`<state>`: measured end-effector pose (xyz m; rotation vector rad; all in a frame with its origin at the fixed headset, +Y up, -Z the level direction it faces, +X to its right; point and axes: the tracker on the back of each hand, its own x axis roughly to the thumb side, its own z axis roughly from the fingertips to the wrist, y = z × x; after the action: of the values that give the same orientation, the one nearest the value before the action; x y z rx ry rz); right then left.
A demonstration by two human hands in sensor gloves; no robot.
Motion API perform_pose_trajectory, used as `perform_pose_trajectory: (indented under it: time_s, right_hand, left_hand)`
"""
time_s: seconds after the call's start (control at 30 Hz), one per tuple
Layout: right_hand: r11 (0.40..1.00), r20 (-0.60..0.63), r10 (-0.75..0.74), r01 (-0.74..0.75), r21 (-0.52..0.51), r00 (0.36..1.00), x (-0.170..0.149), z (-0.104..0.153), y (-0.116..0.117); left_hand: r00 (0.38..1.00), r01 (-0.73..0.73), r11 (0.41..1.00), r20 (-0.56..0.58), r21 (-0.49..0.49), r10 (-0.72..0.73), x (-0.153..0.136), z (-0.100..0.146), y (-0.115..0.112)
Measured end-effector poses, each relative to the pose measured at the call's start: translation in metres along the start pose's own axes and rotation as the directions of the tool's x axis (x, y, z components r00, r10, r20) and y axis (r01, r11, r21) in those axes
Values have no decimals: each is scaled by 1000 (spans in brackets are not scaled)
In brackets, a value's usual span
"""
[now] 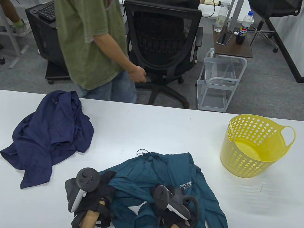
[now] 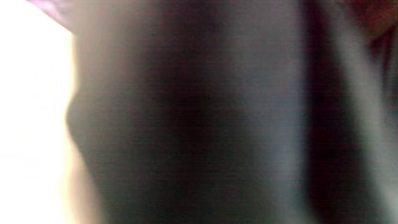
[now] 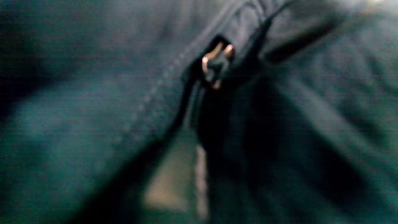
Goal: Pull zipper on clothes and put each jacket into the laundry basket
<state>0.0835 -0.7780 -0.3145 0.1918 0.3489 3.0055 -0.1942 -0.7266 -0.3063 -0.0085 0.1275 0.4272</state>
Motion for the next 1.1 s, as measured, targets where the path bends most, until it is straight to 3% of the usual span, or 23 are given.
perform_pose_trajectory:
  time_s: [0.1, 0.2, 0.33, 0.4, 0.5, 0.67, 0.77, 0.87, 0.97, 1.1]
  right_hand:
    - [998, -76, -26, 30, 50, 997, -17, -4, 0]
    - [997, -120, -62, 68, 44, 991, -34, -6, -1]
    - [993, -168, -110, 115, 20, 980, -44, -9, -3]
    - [992, -180, -121, 125, 8, 976, -49, -9, -2]
    - [991, -178, -131, 135, 8, 975, -52, -9, -2]
    - [989, -114, -147, 149, 13, 983, -49, -8, -1]
    - [989, -90, -143, 145, 19, 986, -44, -6, 0]
    - [991, -55, -132, 134, 17, 990, -36, -6, 0]
    - [982, 3, -188, 188, 33, 982, -31, -6, -2]
    - [970, 54, -238, 234, 68, 970, -29, 0, -12]
  left_hand:
    - [982, 188, 982, 0, 19, -188, 11, 3, -2]
    - [909, 416, 909, -15, 33, -416, 14, 7, -6]
    - [820, 573, 816, -48, 77, -570, 3, 14, 0]
    - [779, 625, 780, -102, 42, -619, -13, 18, 12]
    - [781, 607, 795, -172, -15, -600, -37, 22, 33]
    - [756, 533, 832, -355, -155, -551, -84, 36, 86]
    - [743, 434, 864, -440, -256, -504, -103, 42, 103]
    - [724, 396, 841, -437, -369, -533, -117, 47, 108]
    - [754, 388, 796, -337, -465, -564, -105, 50, 98]
    - [854, 390, 841, -193, -375, -482, -53, 50, 82]
